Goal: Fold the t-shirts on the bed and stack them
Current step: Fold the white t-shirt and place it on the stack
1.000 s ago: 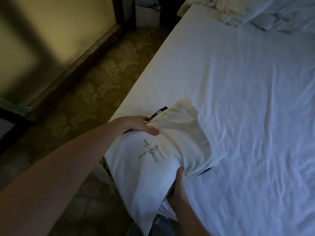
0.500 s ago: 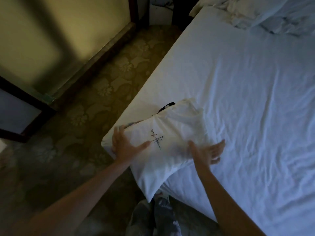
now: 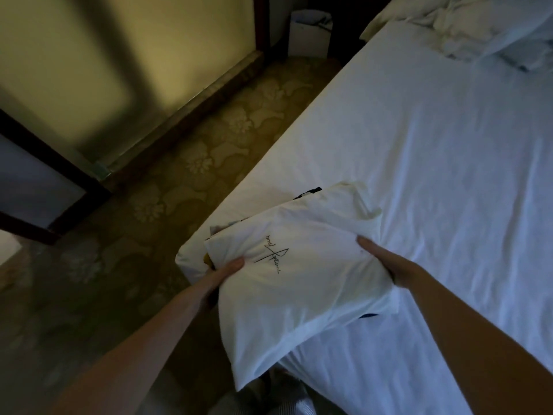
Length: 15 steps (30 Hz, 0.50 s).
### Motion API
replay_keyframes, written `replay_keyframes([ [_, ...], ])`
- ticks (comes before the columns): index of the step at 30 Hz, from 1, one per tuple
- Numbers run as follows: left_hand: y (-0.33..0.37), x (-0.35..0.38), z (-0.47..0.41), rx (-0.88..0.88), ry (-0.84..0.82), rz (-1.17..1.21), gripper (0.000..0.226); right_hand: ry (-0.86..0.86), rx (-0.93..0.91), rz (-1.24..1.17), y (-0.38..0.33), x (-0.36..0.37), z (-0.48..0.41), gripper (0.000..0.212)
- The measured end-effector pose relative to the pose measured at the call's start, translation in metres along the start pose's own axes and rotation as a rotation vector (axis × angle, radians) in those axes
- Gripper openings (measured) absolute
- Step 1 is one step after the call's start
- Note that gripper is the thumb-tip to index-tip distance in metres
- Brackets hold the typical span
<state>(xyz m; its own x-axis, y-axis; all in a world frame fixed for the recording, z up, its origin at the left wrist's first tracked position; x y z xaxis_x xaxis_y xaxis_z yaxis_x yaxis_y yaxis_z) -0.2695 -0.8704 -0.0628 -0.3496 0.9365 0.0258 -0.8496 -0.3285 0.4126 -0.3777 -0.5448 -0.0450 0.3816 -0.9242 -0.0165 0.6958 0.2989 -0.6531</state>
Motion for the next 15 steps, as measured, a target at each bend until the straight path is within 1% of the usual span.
replay_keyframes([
  [1, 0.001, 0.0, 0.0, -0.013, -0.012, 0.001, 0.088, -0.017, -0.002, -0.014, -0.001, 0.005, 0.002, 0.113],
  [2, 0.003, 0.002, 0.001, -0.028, -0.042, -0.012, 0.089, -0.023, 0.001, -0.034, -0.002, 0.009, 0.003, 0.105],
  [3, 0.006, 0.005, 0.004, -0.035, -0.072, -0.034, 0.094, -0.031, -0.005, -0.057, -0.001, 0.011, 0.004, 0.103],
  [5, 0.01, 0.007, 0.006, -0.031, -0.096, -0.068, 0.099, -0.04, -0.012, -0.107, 0.0, 0.012, 0.003, 0.106],
  [8, 0.014, 0.012, 0.009, 0.027, -0.134, -0.1, 0.091, -0.022, 0.017, -0.103, 0.007, 0.009, -0.005, 0.114],
  [9, 0.016, 0.013, 0.01, 0.059, -0.146, -0.12, 0.097, -0.024, 0.023, -0.106, 0.009, 0.009, -0.007, 0.117],
  [11, 0.02, 0.014, 0.013, 0.111, -0.148, -0.147, 0.124, -0.019, 0.033, -0.121, 0.016, 0.006, -0.013, 0.132],
  [12, 0.021, 0.013, 0.012, 0.111, -0.138, -0.13, 0.134, -0.019, 0.037, -0.106, 0.018, 0.005, -0.016, 0.135],
  [13, 0.021, 0.012, 0.012, 0.097, -0.125, -0.095, 0.137, -0.026, 0.029, -0.093, 0.018, 0.005, -0.018, 0.134],
  [14, 0.02, 0.01, 0.013, 0.082, -0.109, -0.063, 0.131, -0.033, 0.018, -0.085, 0.016, 0.006, -0.019, 0.128],
  [15, 0.019, 0.011, 0.014, 0.071, -0.104, -0.023, 0.116, -0.041, 0.009, -0.086, 0.014, 0.008, -0.02, 0.119],
])
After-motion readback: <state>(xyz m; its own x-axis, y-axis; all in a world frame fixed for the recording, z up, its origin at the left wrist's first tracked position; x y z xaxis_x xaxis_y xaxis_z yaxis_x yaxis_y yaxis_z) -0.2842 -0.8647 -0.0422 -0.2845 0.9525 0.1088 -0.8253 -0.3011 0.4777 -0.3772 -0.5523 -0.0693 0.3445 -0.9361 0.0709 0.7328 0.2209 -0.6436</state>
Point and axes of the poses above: each hand's wrist, its own z-axis away from the middle knuckle, its own x-axis out of the palm, y = z × x, the point moved 7 cm from there along -z, towards the middle knuckle, and after that the axes turned 5 degrees about -x, right-handed, at the moved point
